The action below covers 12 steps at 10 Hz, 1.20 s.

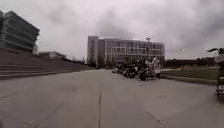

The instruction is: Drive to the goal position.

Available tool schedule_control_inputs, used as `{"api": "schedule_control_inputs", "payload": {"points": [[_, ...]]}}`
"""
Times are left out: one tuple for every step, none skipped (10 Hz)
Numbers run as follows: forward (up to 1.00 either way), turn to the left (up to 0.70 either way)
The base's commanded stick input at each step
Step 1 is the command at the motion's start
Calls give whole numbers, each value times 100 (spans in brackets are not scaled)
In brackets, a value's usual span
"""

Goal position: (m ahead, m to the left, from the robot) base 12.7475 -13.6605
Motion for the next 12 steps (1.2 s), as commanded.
{"api": "schedule_control_inputs", "payload": {"points": [[50, 0], [50, 0], [50, 0], [50, 0], [50, 0], [50, 0], [50, 0], [50, 0], [50, 0], [50, 0], [50, 0], [50, 0]]}}
